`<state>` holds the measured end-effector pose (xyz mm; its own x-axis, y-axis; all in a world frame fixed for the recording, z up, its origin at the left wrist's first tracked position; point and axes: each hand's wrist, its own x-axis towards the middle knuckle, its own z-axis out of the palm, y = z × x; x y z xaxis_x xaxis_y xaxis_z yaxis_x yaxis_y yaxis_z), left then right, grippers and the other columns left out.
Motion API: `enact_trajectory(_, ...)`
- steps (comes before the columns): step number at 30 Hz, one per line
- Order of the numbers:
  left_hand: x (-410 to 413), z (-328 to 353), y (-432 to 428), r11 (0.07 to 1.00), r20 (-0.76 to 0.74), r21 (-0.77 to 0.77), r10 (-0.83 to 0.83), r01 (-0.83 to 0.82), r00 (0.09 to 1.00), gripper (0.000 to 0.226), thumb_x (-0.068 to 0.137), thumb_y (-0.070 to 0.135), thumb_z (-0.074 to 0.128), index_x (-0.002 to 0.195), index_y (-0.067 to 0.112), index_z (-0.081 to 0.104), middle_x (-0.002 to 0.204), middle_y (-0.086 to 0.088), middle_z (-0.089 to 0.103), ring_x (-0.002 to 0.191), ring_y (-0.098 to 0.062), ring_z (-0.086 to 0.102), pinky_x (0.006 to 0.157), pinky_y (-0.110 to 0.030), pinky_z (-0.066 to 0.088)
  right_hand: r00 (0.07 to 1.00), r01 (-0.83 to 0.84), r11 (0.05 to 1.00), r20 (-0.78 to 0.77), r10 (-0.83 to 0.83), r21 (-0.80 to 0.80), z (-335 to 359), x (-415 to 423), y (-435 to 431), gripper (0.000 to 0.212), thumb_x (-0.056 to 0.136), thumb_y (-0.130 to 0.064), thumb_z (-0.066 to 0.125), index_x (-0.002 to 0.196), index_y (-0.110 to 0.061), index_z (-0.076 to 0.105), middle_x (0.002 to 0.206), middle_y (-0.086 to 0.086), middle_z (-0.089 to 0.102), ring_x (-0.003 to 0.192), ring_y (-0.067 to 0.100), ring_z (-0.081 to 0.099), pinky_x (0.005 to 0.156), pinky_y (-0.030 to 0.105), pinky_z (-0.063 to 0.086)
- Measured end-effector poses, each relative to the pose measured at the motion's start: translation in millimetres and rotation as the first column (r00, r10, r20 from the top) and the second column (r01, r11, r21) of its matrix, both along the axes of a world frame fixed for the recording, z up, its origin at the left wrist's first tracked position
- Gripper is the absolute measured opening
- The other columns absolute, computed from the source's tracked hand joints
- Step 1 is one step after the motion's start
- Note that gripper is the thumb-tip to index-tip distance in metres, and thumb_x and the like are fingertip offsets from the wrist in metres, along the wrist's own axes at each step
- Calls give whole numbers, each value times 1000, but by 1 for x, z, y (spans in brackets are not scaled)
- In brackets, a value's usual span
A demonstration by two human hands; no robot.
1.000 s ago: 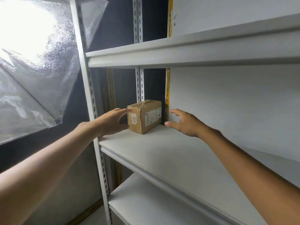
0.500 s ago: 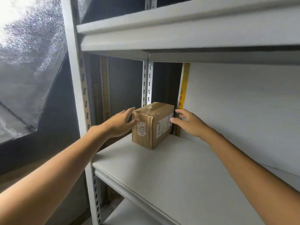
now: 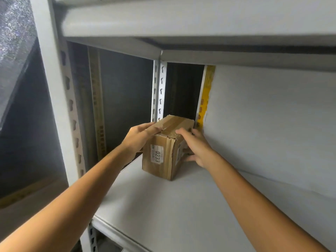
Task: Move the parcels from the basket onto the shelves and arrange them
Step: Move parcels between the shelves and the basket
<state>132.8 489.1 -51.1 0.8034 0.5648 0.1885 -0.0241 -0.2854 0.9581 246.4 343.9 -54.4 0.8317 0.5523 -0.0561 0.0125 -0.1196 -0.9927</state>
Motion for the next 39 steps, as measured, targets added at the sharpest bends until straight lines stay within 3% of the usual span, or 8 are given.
enact_trajectory(7,-14,5,-41,1000,72,16,-24,23,997,11,87,37,65,98,35,65,95,4,71,86,-14,67,62,-22,45,992,-36,986,-111,54,161,-5,-13,-34,42,88,-31,65,127,-26,53,115,10,63,100,30,64,71,53,60)
enact_trajectory(13,-39,12,-95,994,92,77,-89,82,992,7,87,34,66,92,39,65,85,11,72,75,-6,69,63,-19,47,998,-44,974,-43,55,221,-4,-37,-94,26,90,-22,61,116,-19,60,94,7,66,86,29,67,75,62,56)
enact_trajectory(16,-51,15,-129,985,105,95,-152,142,983,11,87,32,67,90,43,65,83,18,72,76,-1,69,66,-22,50,1000,-21,975,-5,22,223,3,-51,-135,22,90,-18,59,112,-18,60,90,6,65,83,28,66,75,56,58)
enact_trajectory(22,-63,21,-212,955,157,161,-274,249,949,56,80,32,72,133,24,55,111,7,70,91,-9,69,72,-23,56,992,126,947,-17,-126,295,14,-70,-221,52,85,-17,69,132,-19,47,102,7,63,84,27,65,56,38,56)
enact_trajectory(25,-60,26,-250,945,172,213,-285,247,943,63,77,38,74,135,27,52,128,1,62,111,-19,61,94,-42,50,978,185,945,39,-203,268,18,-75,-261,62,82,-30,76,136,-26,46,116,7,65,100,28,66,65,37,58)
enact_trajectory(29,-51,29,-287,903,163,314,-354,292,921,64,76,41,74,135,29,52,130,4,60,108,-10,57,90,-35,48,965,243,924,22,-261,296,15,-80,-309,57,83,-27,75,135,-27,52,113,4,69,96,23,68,66,33,58)
enact_trajectory(35,-26,17,-335,860,152,261,-485,438,861,80,63,57,74,136,31,52,129,5,61,112,-9,57,85,-28,47,920,360,877,33,-390,319,17,-82,-374,62,88,-20,71,143,-31,45,116,1,67,99,23,66,65,35,56)
enact_trajectory(39,-2,17,-385,770,198,204,-637,604,745,66,69,50,75,129,31,59,119,12,67,108,-9,63,94,-41,53,848,484,797,30,-529,362,23,-91,-428,56,89,-18,70,138,-34,49,107,4,70,93,26,69,57,34,56)
